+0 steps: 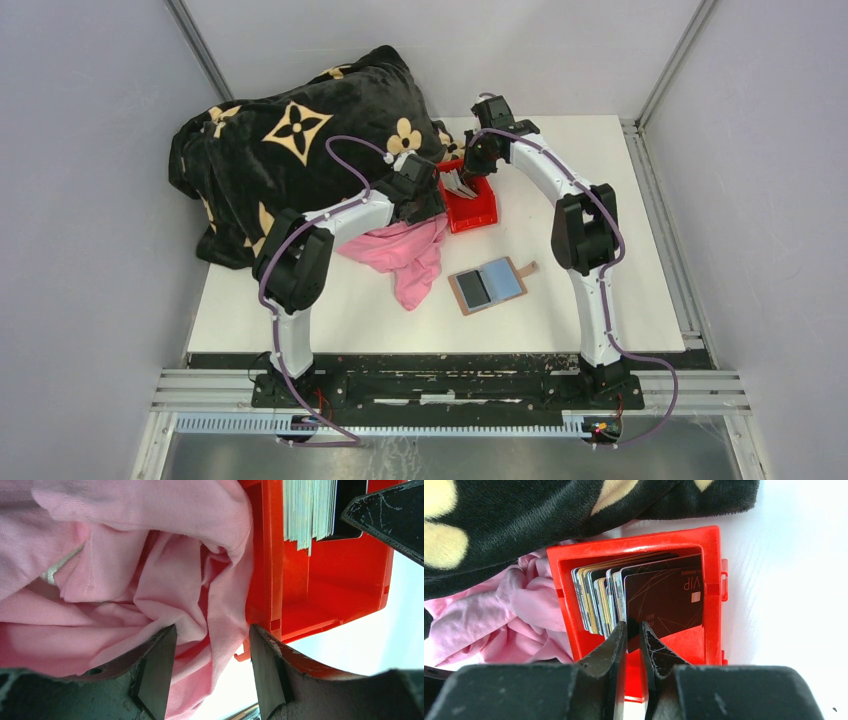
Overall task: Put the credit cards into the card holder
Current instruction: Pick up the credit card from the card holder.
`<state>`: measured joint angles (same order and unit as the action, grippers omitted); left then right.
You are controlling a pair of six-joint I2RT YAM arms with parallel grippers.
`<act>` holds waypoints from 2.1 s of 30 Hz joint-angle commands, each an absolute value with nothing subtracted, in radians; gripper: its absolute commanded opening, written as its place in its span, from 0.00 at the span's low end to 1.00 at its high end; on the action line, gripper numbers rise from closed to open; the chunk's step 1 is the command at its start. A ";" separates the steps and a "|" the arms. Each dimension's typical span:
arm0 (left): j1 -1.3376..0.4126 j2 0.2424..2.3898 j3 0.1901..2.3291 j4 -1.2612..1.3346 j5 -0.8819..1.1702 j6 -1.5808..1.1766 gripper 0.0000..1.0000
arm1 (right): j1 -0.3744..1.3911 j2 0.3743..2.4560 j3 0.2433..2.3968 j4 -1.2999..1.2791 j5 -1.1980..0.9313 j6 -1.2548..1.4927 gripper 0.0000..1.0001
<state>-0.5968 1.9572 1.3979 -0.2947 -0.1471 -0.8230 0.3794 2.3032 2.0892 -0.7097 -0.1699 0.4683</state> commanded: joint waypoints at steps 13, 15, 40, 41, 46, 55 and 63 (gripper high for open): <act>-0.589 1.932 1.400 -0.229 -0.146 -0.796 0.62 | 0.390 2.196 2.116 -0.755 -0.012 0.378 0.03; -0.590 1.928 1.396 -0.230 -0.153 -0.797 0.62 | 0.391 2.187 2.112 -0.757 0.016 0.363 0.01; -0.590 1.529 1.151 -0.060 -0.030 -0.657 0.68 | 0.396 1.636 1.639 -0.750 -0.198 0.379 0.01; -0.589 1.502 1.125 -0.030 0.015 -0.649 0.68 | 0.397 1.602 1.601 -0.753 -0.224 0.383 0.01; -0.589 1.461 1.061 0.074 0.252 -0.635 0.69 | 0.397 1.406 1.423 -0.756 -0.347 0.421 0.01; -0.595 1.481 1.050 0.169 0.585 -0.635 0.68 | 0.396 1.241 1.288 -0.769 -0.530 0.482 0.01; -0.595 1.478 1.008 0.179 0.705 -0.635 0.66 | 0.394 1.233 1.242 -0.707 -0.615 0.535 0.01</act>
